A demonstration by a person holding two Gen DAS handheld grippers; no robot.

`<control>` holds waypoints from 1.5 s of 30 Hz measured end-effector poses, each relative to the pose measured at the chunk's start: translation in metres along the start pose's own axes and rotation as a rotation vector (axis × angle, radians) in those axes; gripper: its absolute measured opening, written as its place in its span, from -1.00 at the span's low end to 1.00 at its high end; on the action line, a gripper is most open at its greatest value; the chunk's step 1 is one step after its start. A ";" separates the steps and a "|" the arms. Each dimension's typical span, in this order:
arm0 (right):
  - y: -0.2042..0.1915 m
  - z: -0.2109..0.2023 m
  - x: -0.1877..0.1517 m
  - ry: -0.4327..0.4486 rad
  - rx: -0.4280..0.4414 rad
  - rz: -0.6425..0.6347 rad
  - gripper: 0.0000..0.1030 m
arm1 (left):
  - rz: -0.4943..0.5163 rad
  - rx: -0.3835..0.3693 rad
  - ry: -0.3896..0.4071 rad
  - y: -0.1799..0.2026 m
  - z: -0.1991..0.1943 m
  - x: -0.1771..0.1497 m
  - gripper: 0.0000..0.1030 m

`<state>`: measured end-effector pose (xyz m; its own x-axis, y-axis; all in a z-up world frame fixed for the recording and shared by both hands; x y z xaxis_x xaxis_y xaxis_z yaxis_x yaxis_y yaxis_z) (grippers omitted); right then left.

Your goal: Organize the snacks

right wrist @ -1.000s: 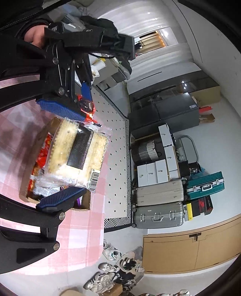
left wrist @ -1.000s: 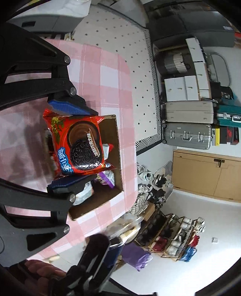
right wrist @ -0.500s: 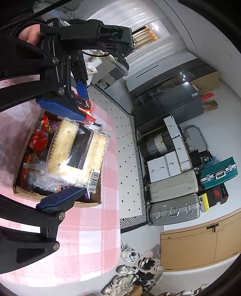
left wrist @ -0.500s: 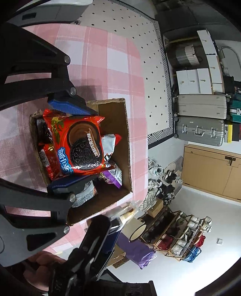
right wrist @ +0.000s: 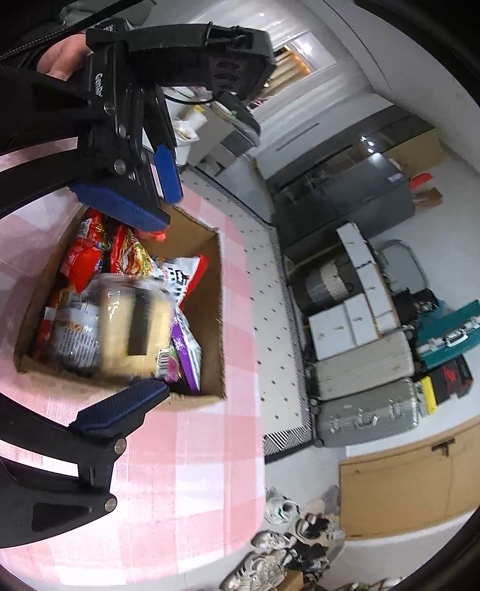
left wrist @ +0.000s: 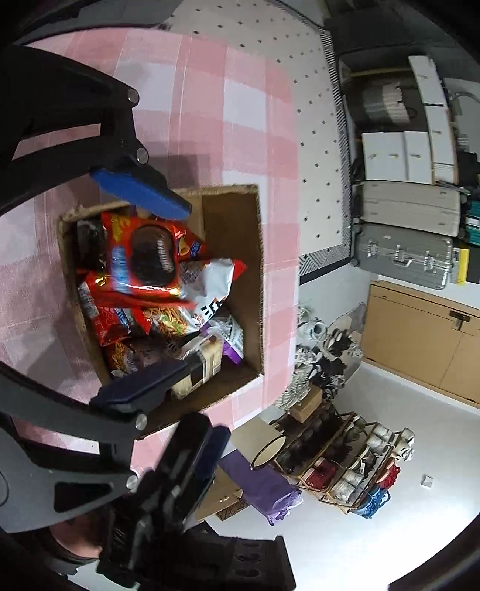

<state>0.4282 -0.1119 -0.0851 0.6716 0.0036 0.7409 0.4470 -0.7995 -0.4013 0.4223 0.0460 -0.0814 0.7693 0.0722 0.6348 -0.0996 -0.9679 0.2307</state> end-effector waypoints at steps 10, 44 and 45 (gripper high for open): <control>-0.016 -0.061 -0.008 0.084 -0.054 -0.061 0.82 | -0.018 0.032 0.068 0.007 -0.053 -0.014 0.52; -0.078 -0.208 -0.154 0.347 -0.217 -0.211 0.96 | 0.041 0.238 0.373 0.036 -0.211 -0.161 0.98; -0.077 -0.209 -0.160 0.351 -0.222 -0.208 0.96 | 0.041 0.243 0.374 0.034 -0.209 -0.167 0.98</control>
<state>0.1631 -0.1762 -0.0604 0.3229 0.0044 0.9464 0.3882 -0.9126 -0.1282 0.1583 0.0518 -0.0258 0.4823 0.0717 0.8731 0.0601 -0.9970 0.0487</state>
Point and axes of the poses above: each gripper's, at about its wrist camera, not at the fingertips, and z roughly the way its jaws point, y to its right, x to its top, the point moved 2 cm from there along z, roughly the way its jaws point, and after that the axes turned 2 degrees about x, right-handed, at the moved point
